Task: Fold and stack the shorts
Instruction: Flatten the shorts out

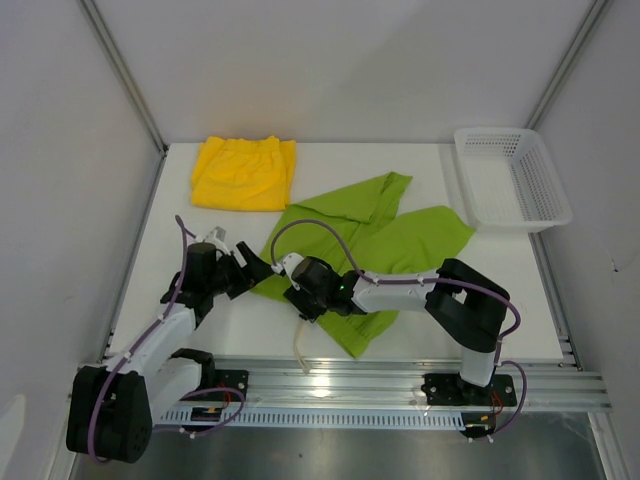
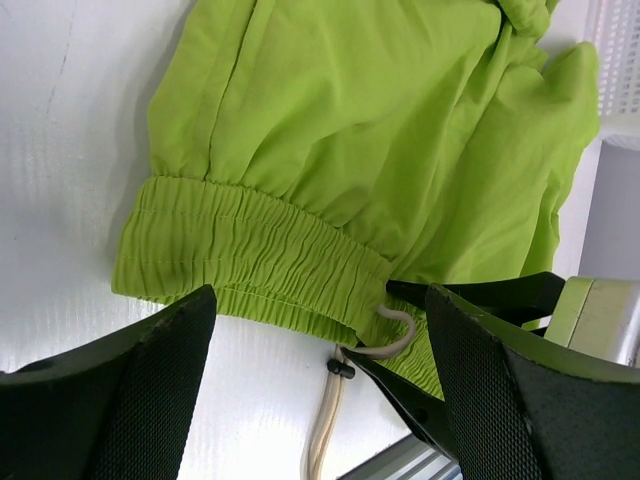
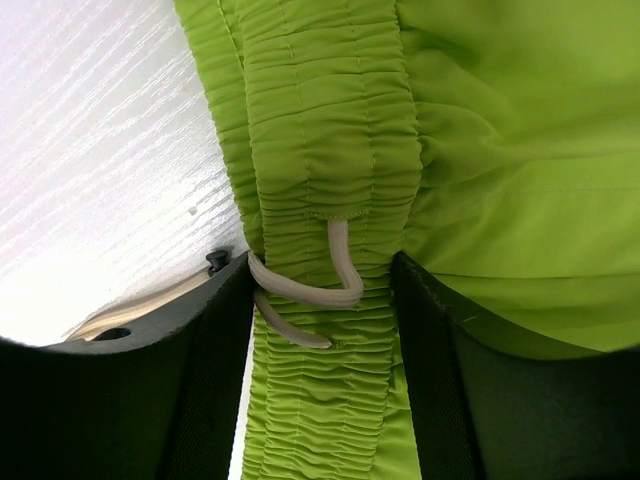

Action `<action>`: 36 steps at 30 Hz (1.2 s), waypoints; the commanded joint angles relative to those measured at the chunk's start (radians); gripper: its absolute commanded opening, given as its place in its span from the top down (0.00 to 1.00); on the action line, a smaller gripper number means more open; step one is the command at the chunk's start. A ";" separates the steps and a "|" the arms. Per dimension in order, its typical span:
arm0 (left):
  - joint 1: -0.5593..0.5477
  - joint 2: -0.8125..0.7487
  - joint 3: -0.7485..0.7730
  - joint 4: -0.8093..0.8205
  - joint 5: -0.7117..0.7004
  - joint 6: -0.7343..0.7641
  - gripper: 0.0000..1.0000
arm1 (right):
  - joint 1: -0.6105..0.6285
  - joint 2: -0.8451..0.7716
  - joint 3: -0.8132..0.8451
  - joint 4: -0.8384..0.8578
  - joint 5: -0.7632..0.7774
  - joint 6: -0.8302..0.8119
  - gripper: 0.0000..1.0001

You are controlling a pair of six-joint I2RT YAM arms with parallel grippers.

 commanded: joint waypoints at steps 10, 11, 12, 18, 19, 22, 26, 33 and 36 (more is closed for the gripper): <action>0.011 0.002 0.001 -0.105 -0.058 -0.066 0.14 | 0.004 0.042 -0.017 0.031 0.071 0.061 0.47; 0.011 0.000 -0.004 -0.101 -0.060 -0.069 0.14 | 0.006 0.042 -0.014 0.030 0.069 0.068 0.47; 0.011 0.003 -0.014 -0.084 -0.066 -0.070 0.14 | 0.007 0.042 -0.013 0.034 0.072 0.069 0.47; 0.011 0.100 -0.014 0.034 -0.158 -0.095 0.16 | 0.038 0.045 -0.011 0.040 0.076 0.091 0.46; 0.011 0.112 -0.026 0.062 -0.185 -0.100 0.16 | 0.047 0.045 -0.010 0.040 0.076 0.095 0.46; 0.011 0.163 -0.027 0.135 -0.214 -0.118 0.19 | 0.065 0.042 -0.001 0.033 0.079 0.120 0.46; 0.011 0.190 -0.039 0.221 -0.265 -0.147 0.20 | 0.131 0.047 0.009 0.022 0.099 0.155 0.46; 0.017 0.255 0.004 0.244 -0.282 -0.146 0.24 | 0.226 0.099 0.016 0.040 0.154 0.238 0.47; 0.017 0.289 0.021 0.280 -0.273 -0.156 0.26 | 0.263 0.107 0.013 0.076 0.186 0.299 0.43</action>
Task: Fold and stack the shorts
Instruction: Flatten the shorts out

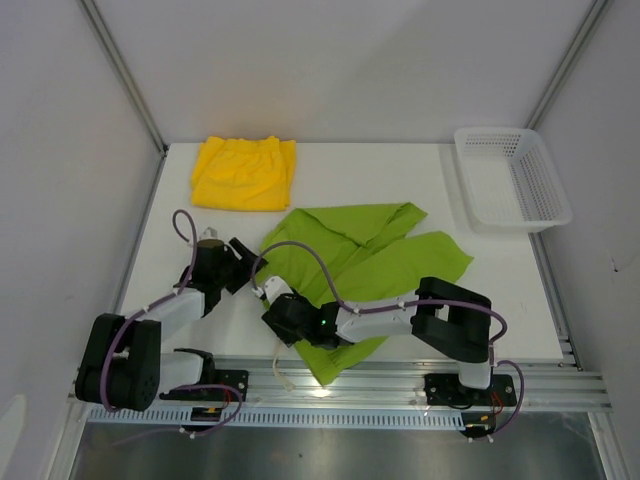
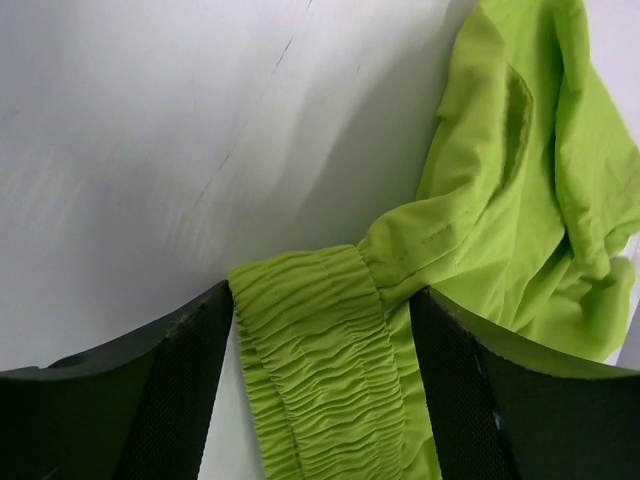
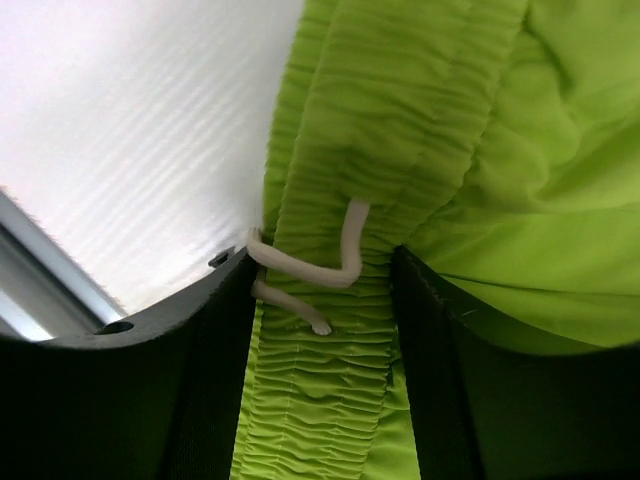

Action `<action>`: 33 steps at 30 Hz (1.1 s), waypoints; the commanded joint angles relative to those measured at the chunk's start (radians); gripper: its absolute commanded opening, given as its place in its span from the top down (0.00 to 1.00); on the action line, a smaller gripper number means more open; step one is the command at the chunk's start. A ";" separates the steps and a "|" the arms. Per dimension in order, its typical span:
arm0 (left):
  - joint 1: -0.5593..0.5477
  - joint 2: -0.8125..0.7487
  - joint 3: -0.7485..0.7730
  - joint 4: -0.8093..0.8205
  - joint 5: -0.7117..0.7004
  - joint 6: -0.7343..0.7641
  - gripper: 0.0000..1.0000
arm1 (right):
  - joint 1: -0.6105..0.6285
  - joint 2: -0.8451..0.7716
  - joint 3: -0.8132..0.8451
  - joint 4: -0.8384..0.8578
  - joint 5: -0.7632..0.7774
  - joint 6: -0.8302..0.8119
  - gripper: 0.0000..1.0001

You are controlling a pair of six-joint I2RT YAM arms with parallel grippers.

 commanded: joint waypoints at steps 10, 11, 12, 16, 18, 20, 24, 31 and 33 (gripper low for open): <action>0.026 0.155 0.131 0.083 0.010 0.014 0.65 | 0.098 0.041 0.123 -0.040 0.068 0.189 0.09; 0.030 0.153 0.137 0.083 0.007 0.019 0.71 | 0.099 0.028 0.121 -0.040 0.047 0.183 0.02; 0.032 0.156 0.147 0.083 0.007 0.027 0.74 | 0.098 -0.001 0.120 -0.044 0.049 0.178 0.01; 0.032 0.190 0.215 0.079 0.011 0.054 0.83 | 0.096 -0.106 0.097 -0.063 0.034 0.165 0.00; 0.032 0.236 0.249 0.085 0.016 0.060 0.89 | 0.089 -0.153 0.083 -0.075 0.010 0.169 0.00; 0.032 0.277 0.301 0.089 0.028 0.063 0.95 | 0.070 -0.225 0.049 -0.097 0.005 0.186 0.01; 0.032 0.383 0.373 0.131 0.065 0.059 1.00 | 0.007 -0.369 -0.067 -0.078 -0.036 0.227 0.00; 0.032 0.486 0.583 0.045 0.036 0.120 0.93 | -0.180 -0.622 -0.254 -0.233 0.005 0.394 0.03; 0.032 0.510 0.660 0.004 0.036 0.140 0.88 | -0.238 -0.674 -0.296 -0.285 0.025 0.450 0.03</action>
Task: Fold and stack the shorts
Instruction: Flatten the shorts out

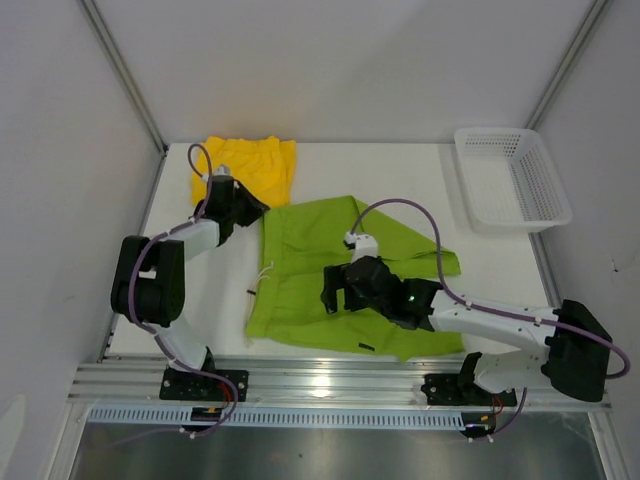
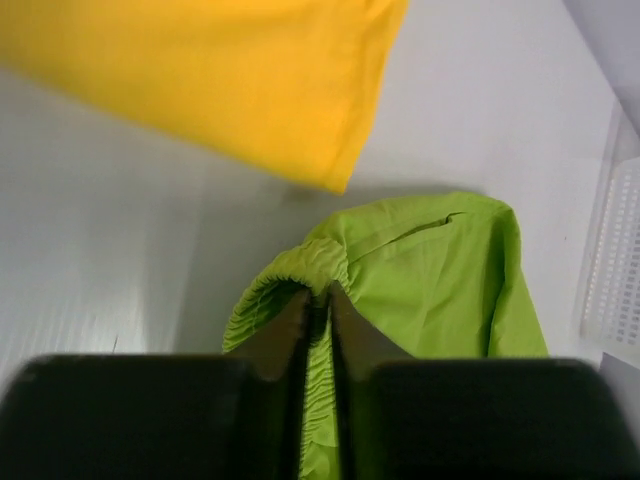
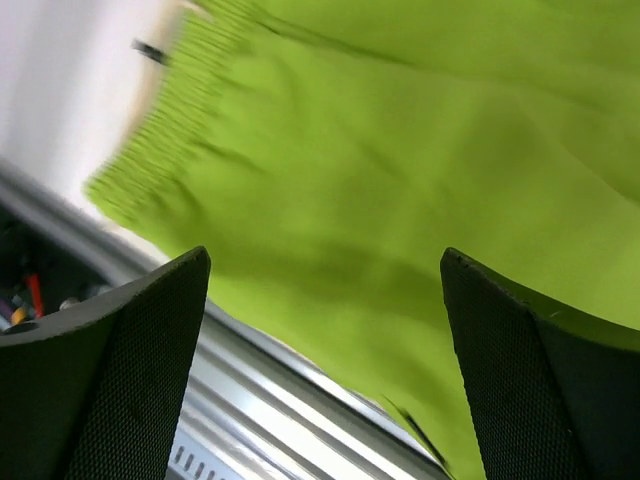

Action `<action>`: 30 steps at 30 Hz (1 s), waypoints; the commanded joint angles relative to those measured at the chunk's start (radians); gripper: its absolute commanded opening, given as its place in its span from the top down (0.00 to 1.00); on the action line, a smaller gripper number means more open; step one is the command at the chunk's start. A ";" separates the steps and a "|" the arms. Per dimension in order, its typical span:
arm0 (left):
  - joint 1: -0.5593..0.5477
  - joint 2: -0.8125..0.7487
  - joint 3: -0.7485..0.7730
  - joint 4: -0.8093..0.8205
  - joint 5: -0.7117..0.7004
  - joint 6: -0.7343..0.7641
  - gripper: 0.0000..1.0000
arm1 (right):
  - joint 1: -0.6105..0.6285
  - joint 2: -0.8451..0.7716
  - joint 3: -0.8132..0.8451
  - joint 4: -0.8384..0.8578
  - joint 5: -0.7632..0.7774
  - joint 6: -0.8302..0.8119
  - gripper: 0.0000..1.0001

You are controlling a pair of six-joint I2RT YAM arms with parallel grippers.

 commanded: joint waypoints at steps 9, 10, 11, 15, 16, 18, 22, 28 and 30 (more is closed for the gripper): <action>0.010 -0.198 -0.043 -0.024 -0.037 0.108 0.01 | -0.117 -0.480 -0.185 -0.506 0.235 0.616 0.09; 0.010 -0.221 -0.054 -0.046 -0.037 0.108 0.01 | -0.121 -0.507 -0.190 -0.535 0.243 0.641 0.10; 0.010 -0.269 -0.065 -0.087 -0.034 0.103 0.01 | -0.125 -0.528 -0.192 -0.584 0.243 0.652 0.10; -0.007 -0.430 -0.241 -0.093 0.048 0.010 0.06 | -0.138 -0.538 -0.170 -0.807 0.257 0.820 0.11; -0.020 -0.470 -0.308 -0.089 0.068 -0.006 0.06 | -0.140 -0.518 -0.164 -0.856 0.249 0.927 0.11; -0.040 -0.589 -0.381 -0.104 0.078 -0.024 0.07 | -0.138 -0.507 -0.167 -0.933 0.219 0.997 0.11; -0.060 -0.741 -0.438 -0.304 0.070 0.034 0.06 | -0.138 -0.568 -0.214 -0.940 0.200 1.099 0.06; -0.062 -0.945 -0.504 -0.501 0.110 0.055 0.06 | -0.140 -0.653 -0.276 -0.979 0.234 1.219 0.07; -0.066 -0.982 -0.528 -0.533 0.122 0.045 0.06 | -0.140 -0.651 -0.310 -0.977 0.240 1.262 0.08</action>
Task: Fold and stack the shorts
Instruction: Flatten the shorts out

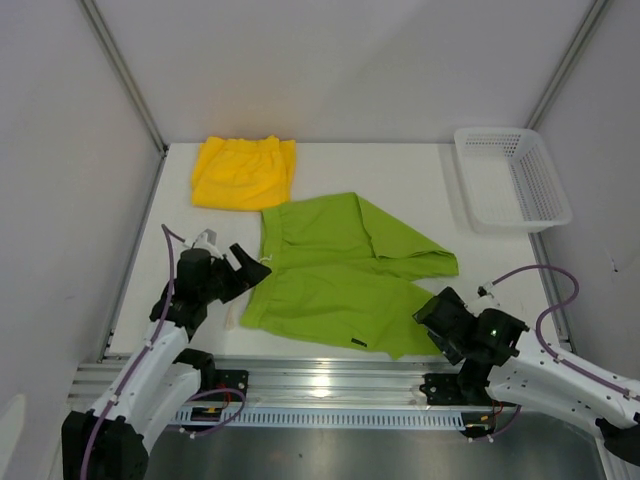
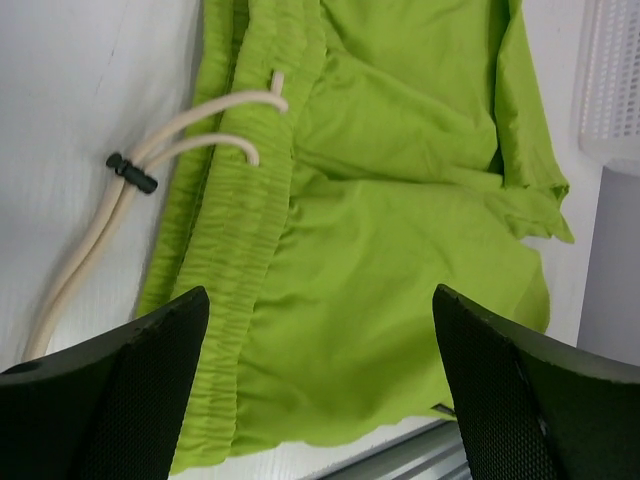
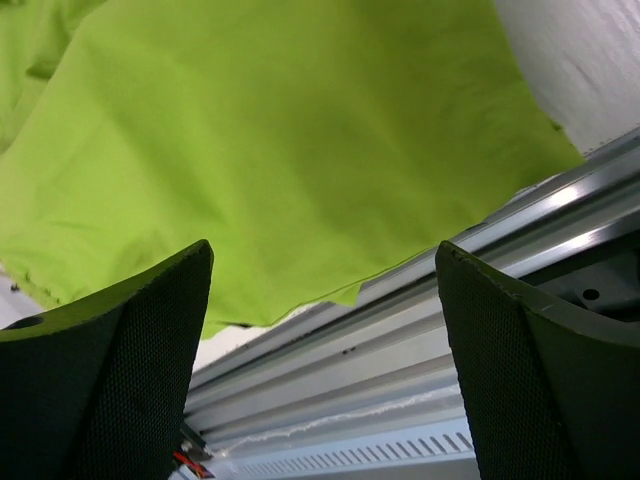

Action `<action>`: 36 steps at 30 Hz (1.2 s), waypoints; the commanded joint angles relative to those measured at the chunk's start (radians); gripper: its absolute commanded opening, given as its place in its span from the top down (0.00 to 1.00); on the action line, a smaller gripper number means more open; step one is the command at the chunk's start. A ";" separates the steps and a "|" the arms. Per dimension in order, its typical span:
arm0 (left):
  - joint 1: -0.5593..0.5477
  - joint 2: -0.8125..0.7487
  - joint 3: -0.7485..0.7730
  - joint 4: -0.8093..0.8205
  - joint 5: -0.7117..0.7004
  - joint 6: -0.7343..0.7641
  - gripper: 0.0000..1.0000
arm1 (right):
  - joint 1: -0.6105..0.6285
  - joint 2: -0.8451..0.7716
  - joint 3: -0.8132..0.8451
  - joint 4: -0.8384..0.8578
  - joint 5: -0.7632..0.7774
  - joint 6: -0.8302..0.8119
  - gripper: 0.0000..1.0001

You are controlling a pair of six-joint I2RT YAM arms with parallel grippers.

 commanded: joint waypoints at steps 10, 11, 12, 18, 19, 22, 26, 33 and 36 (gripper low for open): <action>-0.033 -0.085 -0.051 -0.168 0.087 -0.065 0.07 | -0.004 0.016 -0.135 0.012 0.073 0.257 0.14; -0.033 -0.097 -0.051 -0.173 0.087 -0.071 0.07 | -0.004 0.022 -0.136 0.012 0.071 0.252 0.16; -0.033 -0.103 -0.051 -0.185 0.085 -0.075 0.07 | -0.006 0.041 -0.125 0.004 0.067 0.260 0.16; -0.033 -0.119 -0.041 -0.257 0.079 -0.100 0.07 | -0.004 0.160 -0.027 -0.045 0.039 0.220 0.09; -0.033 -0.116 -0.037 -0.275 0.064 -0.103 0.07 | -0.004 0.163 -0.027 -0.033 0.024 0.214 0.09; -0.033 -0.099 -0.009 -0.346 0.044 -0.108 0.06 | -0.004 0.152 -0.043 0.006 0.019 0.220 0.10; -0.033 -0.085 0.073 -0.479 -0.043 -0.121 0.08 | -0.004 0.141 -0.056 0.015 0.044 0.234 0.12; -0.033 -0.082 0.201 -0.692 -0.151 -0.138 0.10 | -0.004 0.160 -0.059 0.025 0.058 0.229 0.11; -0.033 -0.099 0.190 -0.711 -0.099 -0.164 0.10 | -0.004 0.155 -0.060 0.041 0.064 0.225 0.11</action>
